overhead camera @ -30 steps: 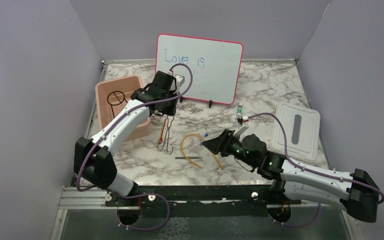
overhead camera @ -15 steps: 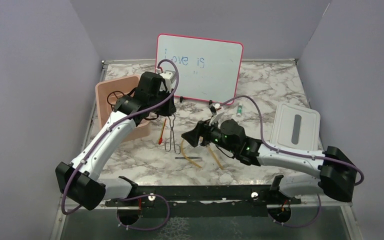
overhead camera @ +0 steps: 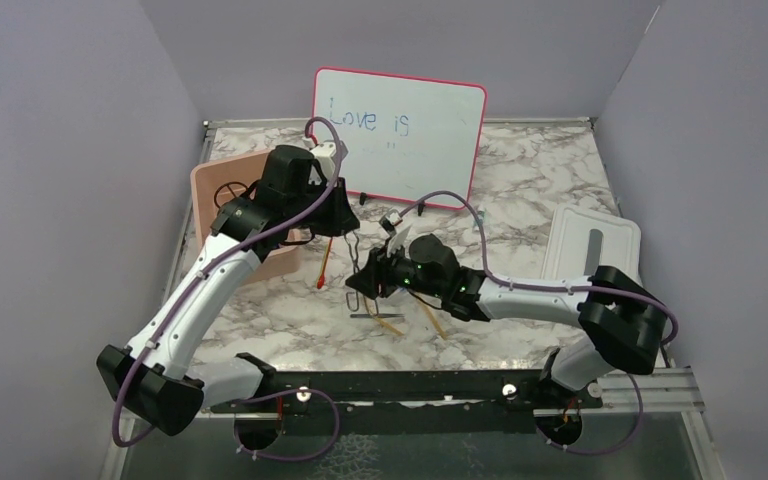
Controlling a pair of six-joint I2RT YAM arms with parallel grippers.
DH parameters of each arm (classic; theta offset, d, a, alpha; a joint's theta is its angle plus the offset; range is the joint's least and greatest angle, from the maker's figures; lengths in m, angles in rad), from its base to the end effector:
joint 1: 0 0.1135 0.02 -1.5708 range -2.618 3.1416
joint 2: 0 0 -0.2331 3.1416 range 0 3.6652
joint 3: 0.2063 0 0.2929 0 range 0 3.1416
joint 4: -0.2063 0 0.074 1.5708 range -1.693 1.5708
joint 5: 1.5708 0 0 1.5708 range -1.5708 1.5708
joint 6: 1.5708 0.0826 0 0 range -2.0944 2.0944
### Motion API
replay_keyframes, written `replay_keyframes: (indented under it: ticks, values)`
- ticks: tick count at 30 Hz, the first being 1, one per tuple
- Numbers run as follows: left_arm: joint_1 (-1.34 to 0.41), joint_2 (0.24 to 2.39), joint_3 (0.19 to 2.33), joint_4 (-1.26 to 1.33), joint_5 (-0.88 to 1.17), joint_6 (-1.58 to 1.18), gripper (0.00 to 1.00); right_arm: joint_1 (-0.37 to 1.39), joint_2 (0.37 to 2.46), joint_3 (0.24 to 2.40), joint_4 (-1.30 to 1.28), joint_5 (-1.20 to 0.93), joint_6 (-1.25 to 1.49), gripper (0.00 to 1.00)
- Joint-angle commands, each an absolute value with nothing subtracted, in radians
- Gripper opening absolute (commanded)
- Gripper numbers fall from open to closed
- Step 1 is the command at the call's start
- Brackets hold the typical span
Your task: Organize the chemistry lab equipment
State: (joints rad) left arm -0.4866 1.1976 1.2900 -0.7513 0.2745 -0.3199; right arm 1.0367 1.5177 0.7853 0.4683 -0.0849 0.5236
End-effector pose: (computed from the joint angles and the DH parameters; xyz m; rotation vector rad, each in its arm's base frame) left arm 0.2868 -0.1771 0.3228 0.3468 2.2795 -0.7350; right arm 0.2036 0.3580 0.1584 -0.5702 1.9176 1.1370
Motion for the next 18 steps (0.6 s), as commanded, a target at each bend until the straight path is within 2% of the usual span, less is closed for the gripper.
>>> replay_keyframes:
  ticks: [1, 5, 6, 8, 9, 10, 12, 14, 18]
  values:
    - [-0.490, 1.161, 1.347, -0.761, 0.309, -0.365, 0.00, 1.035, 1.526, 0.782, 0.560, -0.144, 0.529, 0.32]
    - [-0.489, 1.156, 1.338, -0.759, 0.300, -0.375, 0.00, 1.035, 1.501, 0.750, 0.624, -0.180, 0.547, 0.05]
    - [-0.489, 1.153, 1.334, -0.756, 0.301, -0.376, 0.00, 1.035, 1.494, 0.752, 0.629, -0.188, 0.552, 0.01]
    - [-0.489, 1.142, 1.321, -0.742, 0.301, -0.379, 0.17, 1.034, 1.477, 0.755, 0.638, -0.209, 0.571, 0.01]
    - [-0.489, 1.132, 1.314, -0.731, 0.302, -0.381, 0.28, 1.034, 1.467, 0.759, 0.643, -0.220, 0.578, 0.01]
    - [-0.489, 1.120, 1.305, -0.720, 0.308, -0.382, 0.44, 1.034, 1.458, 0.762, 0.644, -0.228, 0.589, 0.01]
    - [-0.489, 1.093, 1.275, -0.680, 0.329, -0.390, 0.59, 1.034, 1.438, 0.765, 0.661, -0.240, 0.609, 0.01]
    - [-0.489, 1.074, 1.239, -0.636, 0.383, -0.395, 0.66, 1.032, 1.421, 0.761, 0.698, -0.263, 0.624, 0.01]
    - [-0.489, 1.067, 1.195, -0.600, 0.483, -0.407, 0.67, 1.021, 1.400, 0.785, 0.733, -0.309, 0.655, 0.01]
